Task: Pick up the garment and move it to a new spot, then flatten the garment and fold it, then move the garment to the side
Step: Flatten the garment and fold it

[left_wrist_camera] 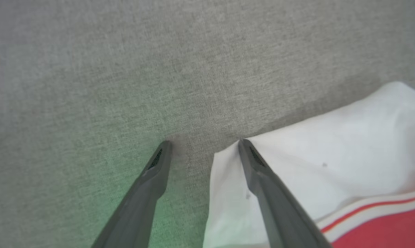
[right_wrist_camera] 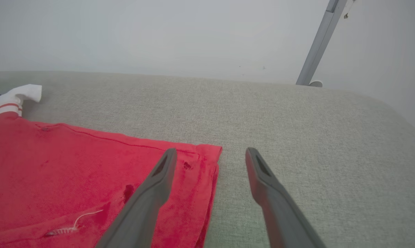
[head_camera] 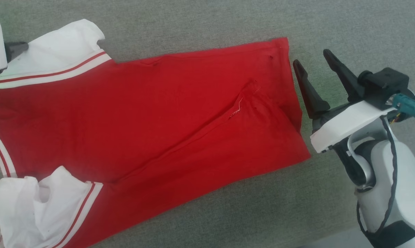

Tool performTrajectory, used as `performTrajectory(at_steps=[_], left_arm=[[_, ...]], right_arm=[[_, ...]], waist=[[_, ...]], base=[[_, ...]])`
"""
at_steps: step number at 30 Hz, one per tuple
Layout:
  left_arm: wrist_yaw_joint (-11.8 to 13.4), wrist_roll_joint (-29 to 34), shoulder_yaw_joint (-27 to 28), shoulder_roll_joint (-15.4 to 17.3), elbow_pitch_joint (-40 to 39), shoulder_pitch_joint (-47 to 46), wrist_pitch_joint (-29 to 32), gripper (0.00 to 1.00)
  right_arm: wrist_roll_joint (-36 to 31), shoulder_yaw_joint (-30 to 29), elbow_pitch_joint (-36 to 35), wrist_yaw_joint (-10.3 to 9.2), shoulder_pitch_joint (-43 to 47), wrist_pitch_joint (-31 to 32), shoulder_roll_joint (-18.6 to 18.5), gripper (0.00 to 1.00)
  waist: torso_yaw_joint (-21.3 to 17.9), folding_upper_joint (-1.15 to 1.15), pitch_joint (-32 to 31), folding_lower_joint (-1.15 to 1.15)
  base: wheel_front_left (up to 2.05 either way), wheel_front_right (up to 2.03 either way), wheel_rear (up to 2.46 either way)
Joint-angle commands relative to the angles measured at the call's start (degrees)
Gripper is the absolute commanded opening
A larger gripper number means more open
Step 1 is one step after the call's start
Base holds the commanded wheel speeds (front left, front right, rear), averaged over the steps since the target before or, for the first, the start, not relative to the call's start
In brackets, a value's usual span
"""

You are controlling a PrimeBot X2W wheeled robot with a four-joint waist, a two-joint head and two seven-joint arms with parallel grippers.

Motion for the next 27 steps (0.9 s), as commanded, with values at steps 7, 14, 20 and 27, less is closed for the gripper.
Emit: performTrajectory(at_steps=[7, 14, 20, 27], left_arm=[[2.9, -4.1, -0.9, -4.4, 2.6, 3.4, 7.4, 0.88], [4.4, -4.4, -1.2, -5.1, 1.6, 2.8, 9.1, 1.00], [3.6, -3.5, -1.5, -5.2, 0.6, 3.3, 7.5, 0.00], [0.7, -2.4, -1.5, -6.2, 0.9, 2.3, 3.9, 0.00]], right_arm=[[0.4, -0.7, -1.0, 0.00, -2.1, 2.2, -0.6, 1.00], [0.1, -1.2, -1.6, 0.00, -2.3, 3.5, -0.3, 1.00], [1.0, -1.0, -1.2, 0.00, -3.2, 6.3, 0.0, 1.00], [2.6, -1.4, 2.6, 0.00, -8.0, 16.7, -0.4, 1.00]], waist=[[0.7, 0.00, 0.2, 0.00], [1.1, 0.00, 0.4, 0.00], [1.0, 0.00, 0.5, 0.00], [2.1, 0.00, 0.2, 0.00]], base=[[0.00, 0.00, 0.00], [0.00, 0.00, 0.00], [0.00, 0.00, 0.00], [0.00, 0.00, 0.00]])
